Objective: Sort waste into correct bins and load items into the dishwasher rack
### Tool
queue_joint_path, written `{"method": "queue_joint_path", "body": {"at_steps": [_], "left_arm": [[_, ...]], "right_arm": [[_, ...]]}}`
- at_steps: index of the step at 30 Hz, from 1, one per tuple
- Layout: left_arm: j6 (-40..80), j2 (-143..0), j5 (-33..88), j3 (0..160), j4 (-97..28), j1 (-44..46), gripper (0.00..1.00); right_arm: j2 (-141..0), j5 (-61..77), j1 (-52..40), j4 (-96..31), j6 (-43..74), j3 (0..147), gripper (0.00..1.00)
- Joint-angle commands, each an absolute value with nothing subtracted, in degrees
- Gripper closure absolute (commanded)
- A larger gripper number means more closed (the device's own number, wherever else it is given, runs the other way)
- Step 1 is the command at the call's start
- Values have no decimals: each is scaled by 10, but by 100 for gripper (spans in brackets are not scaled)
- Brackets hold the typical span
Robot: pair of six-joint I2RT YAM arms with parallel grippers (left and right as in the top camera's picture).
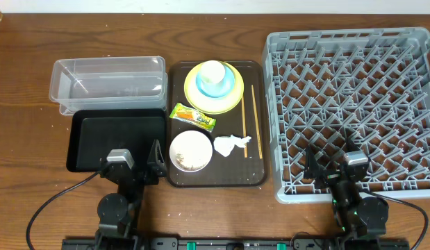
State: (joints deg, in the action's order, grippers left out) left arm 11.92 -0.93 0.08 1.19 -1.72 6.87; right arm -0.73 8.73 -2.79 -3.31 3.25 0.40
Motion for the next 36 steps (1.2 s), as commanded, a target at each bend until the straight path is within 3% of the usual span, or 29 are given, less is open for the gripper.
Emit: {"method": "queue_joint_path", "body": {"at_steps": [1, 36], "left_arm": [[112, -10, -4, 2, -42, 71, 5], [112, -14, -4, 2, -42, 71, 5]], "right_arm": [[-8, 82, -23, -35, 27, 3, 1], [-8, 82, -23, -35, 27, 3, 1]]}}
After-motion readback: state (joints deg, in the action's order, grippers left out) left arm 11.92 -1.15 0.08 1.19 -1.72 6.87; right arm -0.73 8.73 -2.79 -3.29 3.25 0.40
